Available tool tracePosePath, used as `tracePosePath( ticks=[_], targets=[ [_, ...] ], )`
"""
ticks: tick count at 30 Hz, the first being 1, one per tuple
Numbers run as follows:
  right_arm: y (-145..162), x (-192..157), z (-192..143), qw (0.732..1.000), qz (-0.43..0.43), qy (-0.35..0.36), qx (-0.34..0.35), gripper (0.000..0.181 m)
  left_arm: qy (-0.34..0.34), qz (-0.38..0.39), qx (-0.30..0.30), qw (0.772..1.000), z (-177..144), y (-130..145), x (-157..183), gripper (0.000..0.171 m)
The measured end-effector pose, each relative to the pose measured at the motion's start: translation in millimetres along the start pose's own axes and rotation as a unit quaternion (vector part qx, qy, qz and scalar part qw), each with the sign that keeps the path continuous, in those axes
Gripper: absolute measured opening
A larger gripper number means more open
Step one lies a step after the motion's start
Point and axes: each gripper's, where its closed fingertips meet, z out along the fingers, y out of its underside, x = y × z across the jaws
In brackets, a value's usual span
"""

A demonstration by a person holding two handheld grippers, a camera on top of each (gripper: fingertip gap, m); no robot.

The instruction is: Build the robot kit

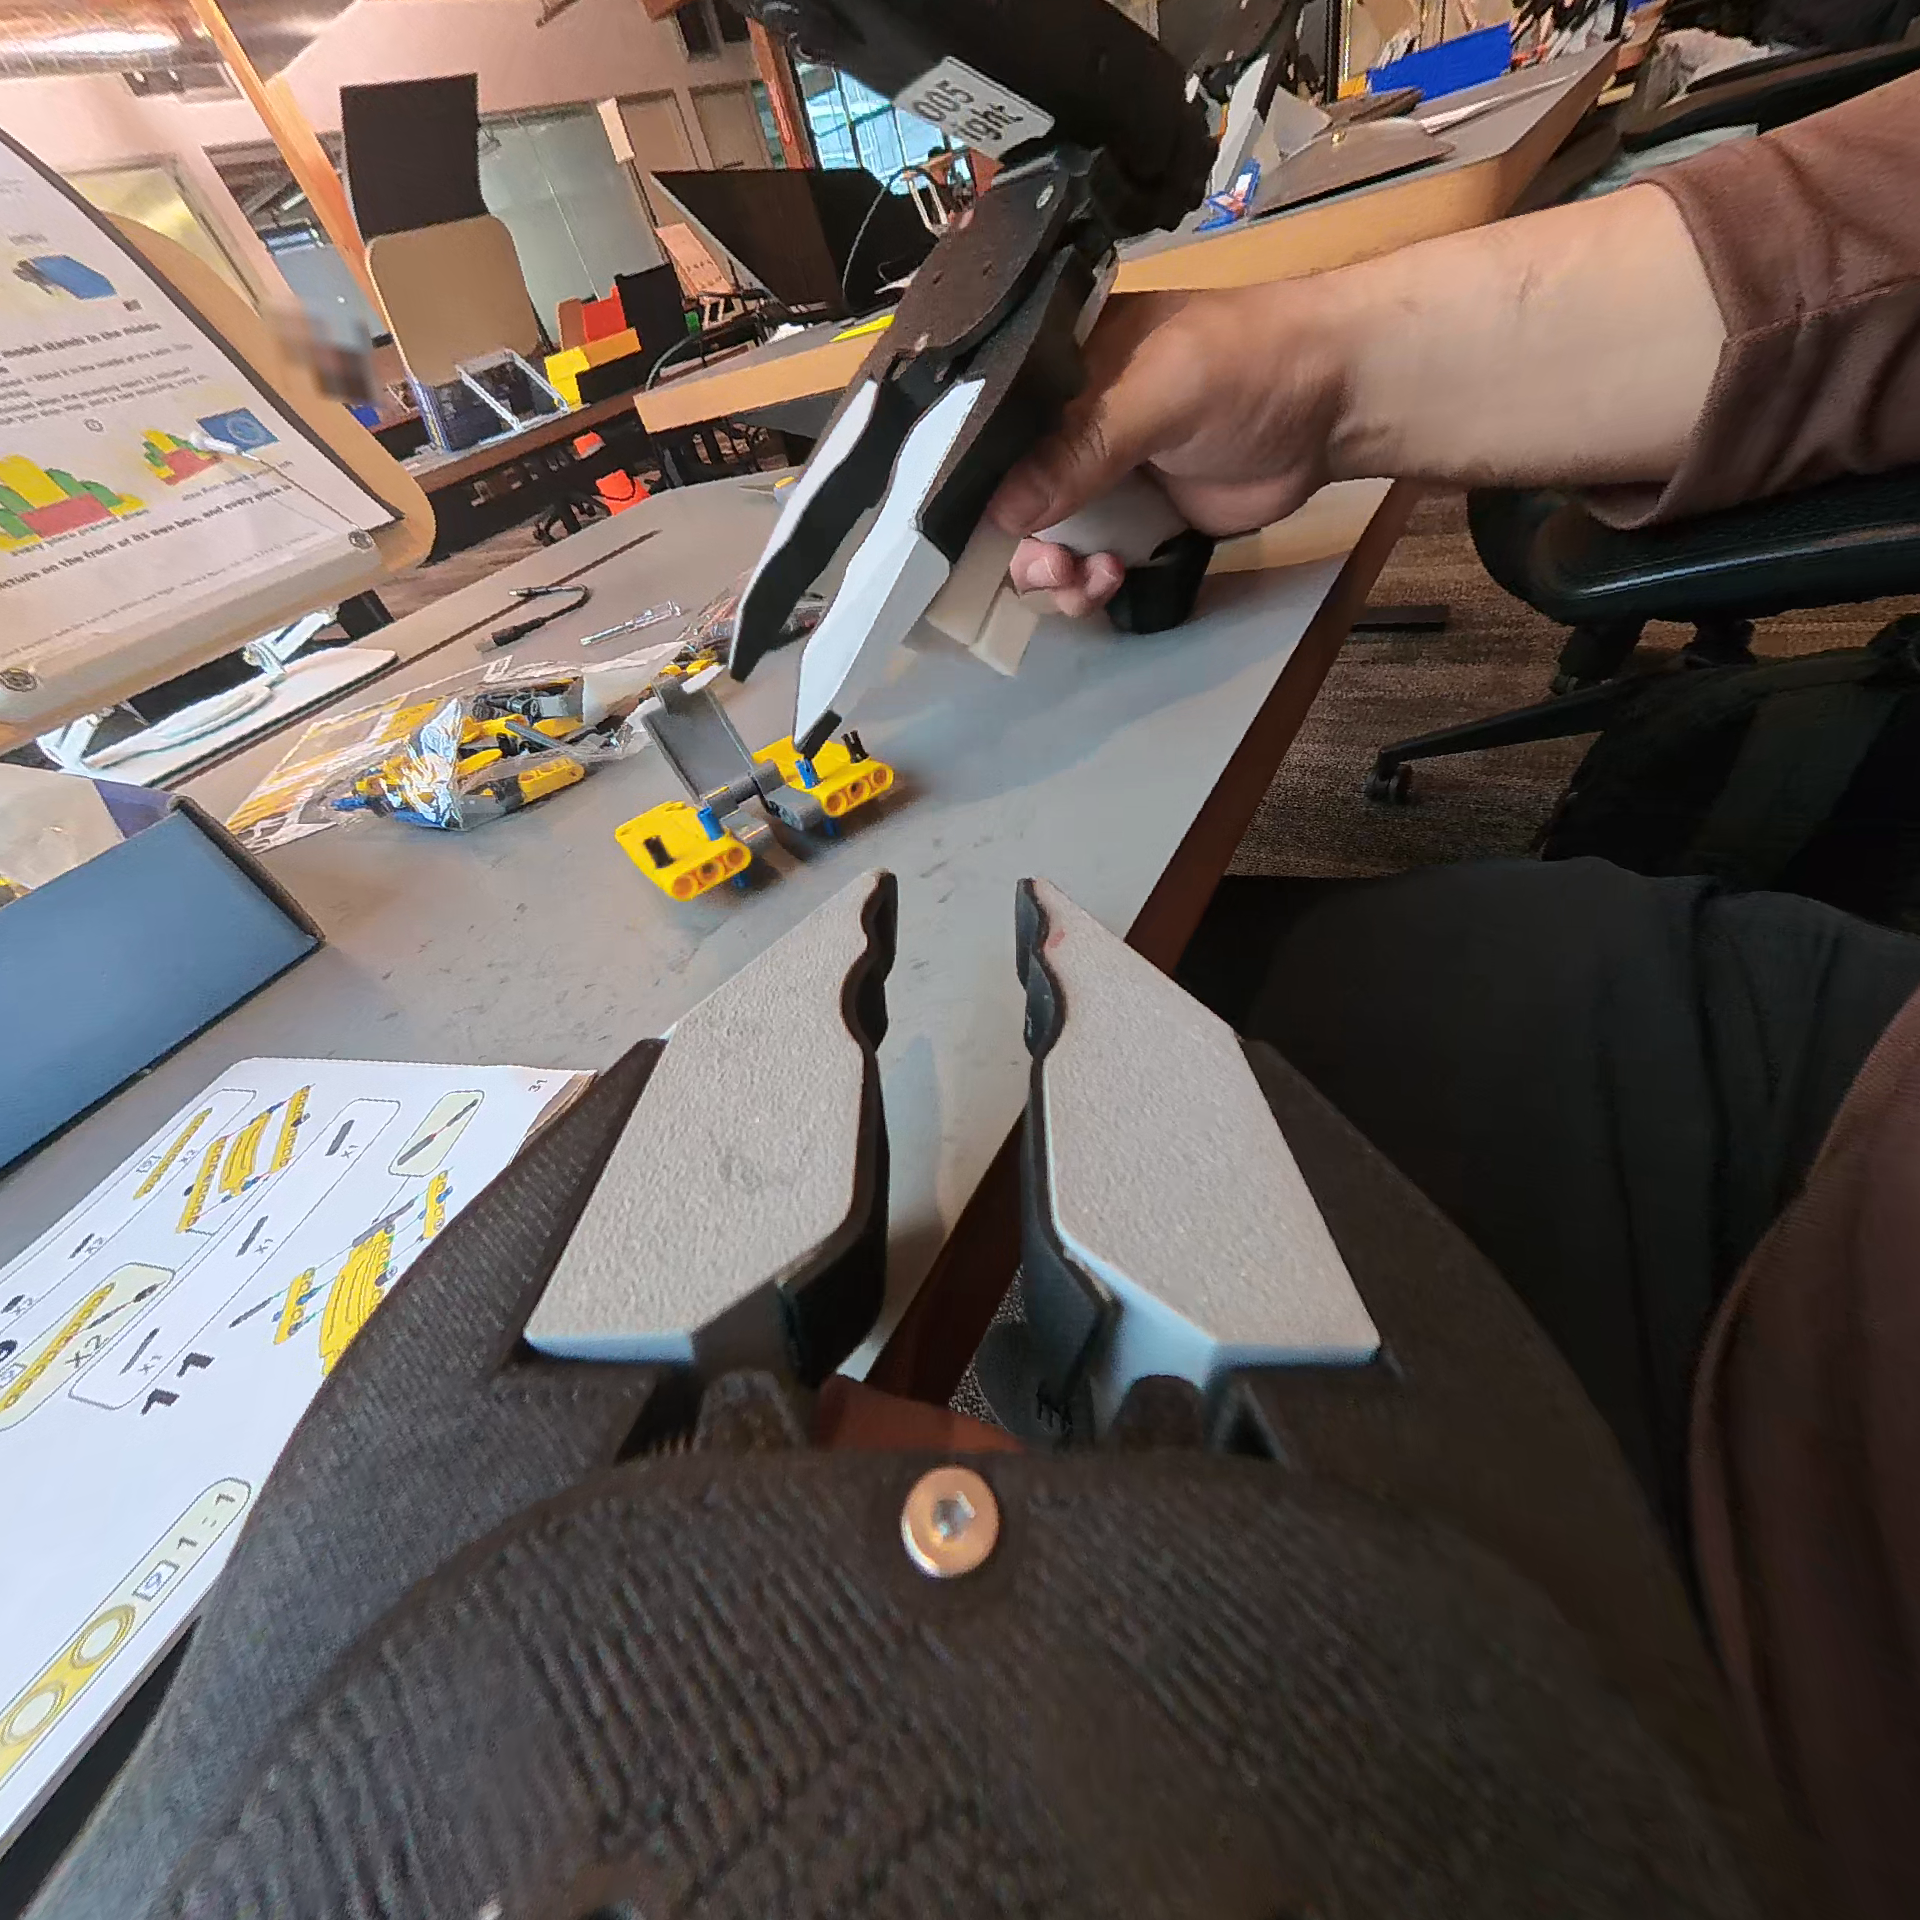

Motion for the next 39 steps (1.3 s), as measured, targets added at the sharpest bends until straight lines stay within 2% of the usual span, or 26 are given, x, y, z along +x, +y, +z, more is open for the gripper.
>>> tracePosePath(
  ticks=[7,10,12,14,20,24,31,33,36,39],
  targets=[
    [2,6,-3,1.000,0.007,0.001,0.001,0.068,0.001,-0.001,0.000,1.000,0,0,0,0.019],
    [-4,-12,-7,0.999,-0.019,-0.041,0.023,0.067,0.001,-0.001,0.000,1.000,0,0,0,0.019],
    [-11,-31,-12,0.995,-0.044,-0.080,0.051,0.055,0.000,-0.001,0.000,1.000,0,0,0,0.019],
    [-14,-41,-12,0.992,-0.065,-0.087,0.060,0.048,0.000,0.000,0.000,1.000,0,0,0,0.019],
    [2,-42,6,0.993,-0.100,-0.057,-0.010,0.051,-0.001,0.001,0.000,1.000,0,0,0,0.019],
    [2,-40,7,0.994,-0.103,-0.044,-0.012,0.050,-0.002,0.001,0.000,1.000,1,0,0,0.019],
    [0,-34,7,0.996,-0.087,-0.034,-0.008,0.031,-0.001,-0.004,-0.002,1.000,1,0,0,0.019],
    [0,-34,7,0.996,-0.084,-0.035,-0.006,0.024,0.010,-0.055,-0.009,0.998,0,-3,0,0.019],
    [0,-34,6,0.996,-0.087,-0.034,-0.006,0.025,0.037,-0.162,0.022,0.986,-15,-29,-6,0.023],
    [0,-34,6,0.996,-0.088,-0.035,-0.005,0.026,-0.040,-0.162,0.006,0.986,-43,-41,-47,0.021]
  ],
)
